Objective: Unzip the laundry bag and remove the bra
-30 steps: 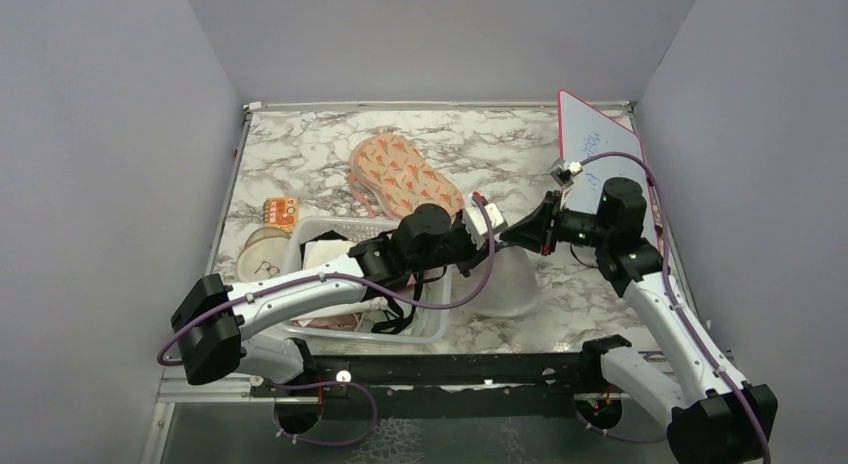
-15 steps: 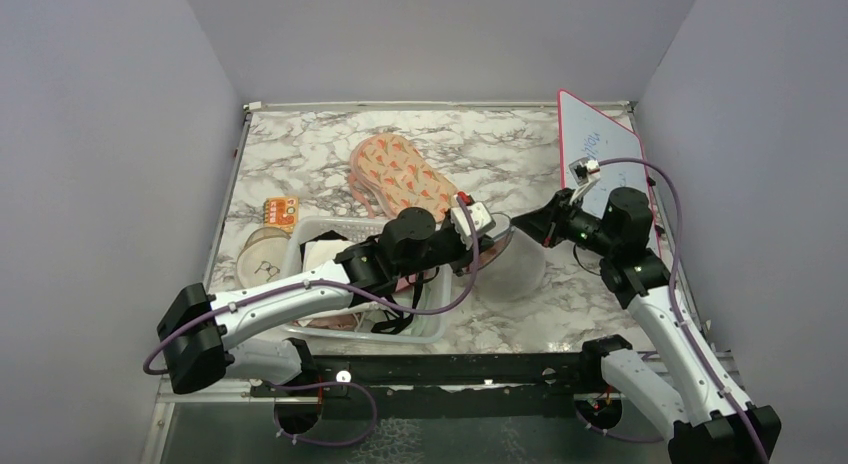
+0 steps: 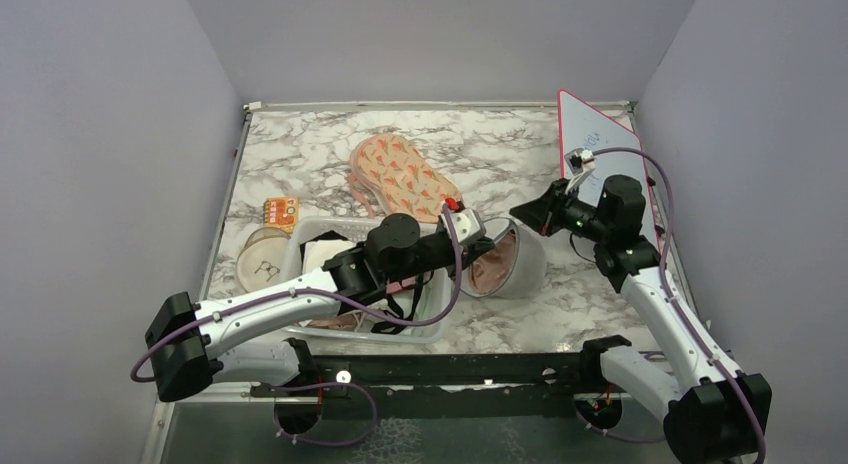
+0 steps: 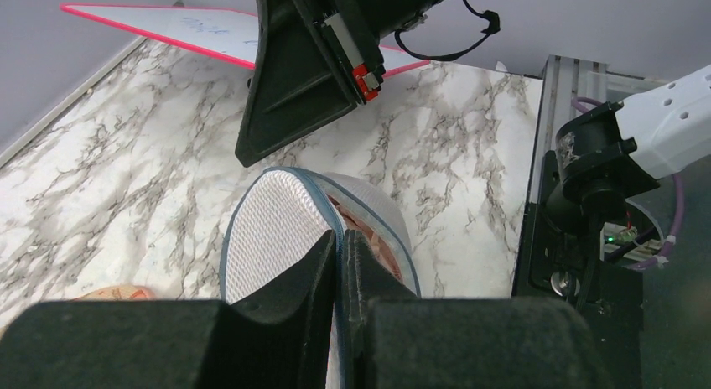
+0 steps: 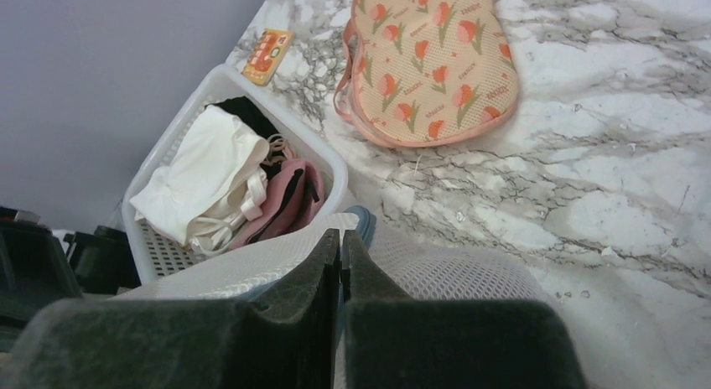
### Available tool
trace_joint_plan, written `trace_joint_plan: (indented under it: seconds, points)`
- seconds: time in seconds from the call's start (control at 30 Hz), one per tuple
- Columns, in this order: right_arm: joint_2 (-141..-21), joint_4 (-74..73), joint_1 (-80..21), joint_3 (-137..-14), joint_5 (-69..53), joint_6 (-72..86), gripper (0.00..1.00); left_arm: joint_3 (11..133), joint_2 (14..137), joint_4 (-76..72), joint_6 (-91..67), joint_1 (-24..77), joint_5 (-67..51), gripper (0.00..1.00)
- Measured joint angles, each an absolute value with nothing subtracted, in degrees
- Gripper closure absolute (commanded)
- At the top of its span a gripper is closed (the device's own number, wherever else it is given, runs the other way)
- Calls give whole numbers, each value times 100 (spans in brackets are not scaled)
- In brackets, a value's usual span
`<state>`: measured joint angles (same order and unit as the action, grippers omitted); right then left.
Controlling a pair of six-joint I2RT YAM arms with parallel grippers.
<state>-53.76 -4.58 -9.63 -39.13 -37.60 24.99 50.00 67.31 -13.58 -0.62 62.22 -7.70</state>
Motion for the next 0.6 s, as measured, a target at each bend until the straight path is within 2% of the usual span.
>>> trace_joint_plan:
  seconds: [0.23, 0.3, 0.37, 0.5, 0.6]
  points:
    - [-5389, -445, -930, -3997, -4377, 2110, 99, 5002, 6812, -1341, -82, 6257, -510, 100]
    - [-5349, -427, -921, -3981, -4447, 2093, 99, 5011, 6879, -1299, -119, 6265, -412, 97]
    - [-5269, -416, -899, -3948, -4491, 2093, 99, 5052, 6971, -1186, -165, 6274, -318, 87]
    - [-5177, -360, -888, -3929, -4619, 2110, 99, 5205, 7192, -969, -207, 6287, -198, 58]
    - [-5175, -362, -888, -3929, -4770, 2108, 99, 5299, 7360, -827, -198, 6287, -141, 47]
